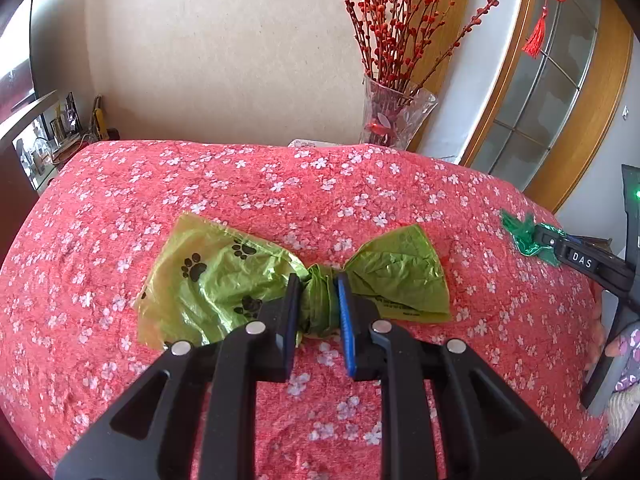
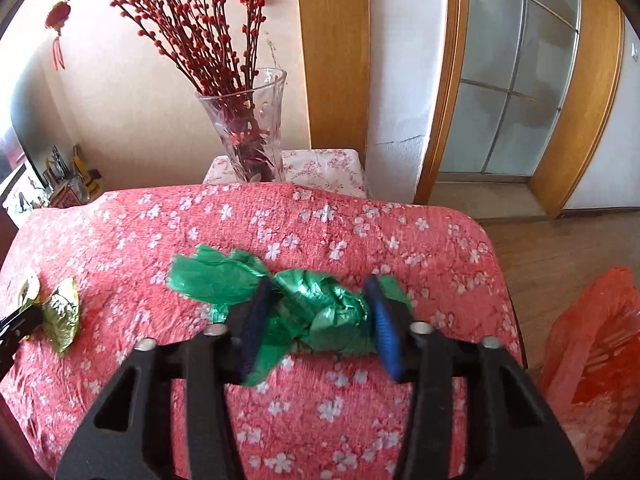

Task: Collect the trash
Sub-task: 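Grasp the knotted green plastic bag with the right tool while the left tool holds its bag, then carry the paw-print bag and green bag over the wastebasket with both tools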

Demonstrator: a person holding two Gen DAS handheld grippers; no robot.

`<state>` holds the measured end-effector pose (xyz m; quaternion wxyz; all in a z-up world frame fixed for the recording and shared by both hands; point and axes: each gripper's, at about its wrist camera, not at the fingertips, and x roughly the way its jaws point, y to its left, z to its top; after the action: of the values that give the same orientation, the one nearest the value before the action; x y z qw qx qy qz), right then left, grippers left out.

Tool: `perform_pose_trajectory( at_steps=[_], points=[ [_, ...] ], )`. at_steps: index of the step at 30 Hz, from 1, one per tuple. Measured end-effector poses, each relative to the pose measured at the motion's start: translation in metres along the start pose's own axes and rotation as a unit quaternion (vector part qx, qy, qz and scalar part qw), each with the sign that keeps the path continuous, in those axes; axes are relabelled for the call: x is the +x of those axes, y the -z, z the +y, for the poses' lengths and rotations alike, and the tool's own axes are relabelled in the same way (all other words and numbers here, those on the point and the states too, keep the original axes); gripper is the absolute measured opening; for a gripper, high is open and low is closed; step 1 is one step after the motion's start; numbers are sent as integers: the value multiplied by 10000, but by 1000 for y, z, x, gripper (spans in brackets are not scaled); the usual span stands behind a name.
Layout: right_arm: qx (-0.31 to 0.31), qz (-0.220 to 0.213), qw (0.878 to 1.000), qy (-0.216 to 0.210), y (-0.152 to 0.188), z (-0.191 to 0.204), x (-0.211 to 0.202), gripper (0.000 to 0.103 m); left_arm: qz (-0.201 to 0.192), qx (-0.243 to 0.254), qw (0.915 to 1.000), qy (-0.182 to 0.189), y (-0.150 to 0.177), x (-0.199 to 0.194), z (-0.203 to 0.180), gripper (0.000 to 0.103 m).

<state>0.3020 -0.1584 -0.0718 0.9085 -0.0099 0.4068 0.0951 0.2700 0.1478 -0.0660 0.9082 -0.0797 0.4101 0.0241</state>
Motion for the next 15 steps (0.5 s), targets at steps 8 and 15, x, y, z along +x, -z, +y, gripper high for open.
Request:
perform_pose_trajectory(
  at_steps=[8,15],
  points=[
    [-4,-113,9999,-64,19,2,-23,29,-49,92,9999,83,5,-8,-7,19],
    [106,-298,9995,-10,39,-11,-61,29,-168,214,9993,240,8,-26,-22,19]
  ],
)
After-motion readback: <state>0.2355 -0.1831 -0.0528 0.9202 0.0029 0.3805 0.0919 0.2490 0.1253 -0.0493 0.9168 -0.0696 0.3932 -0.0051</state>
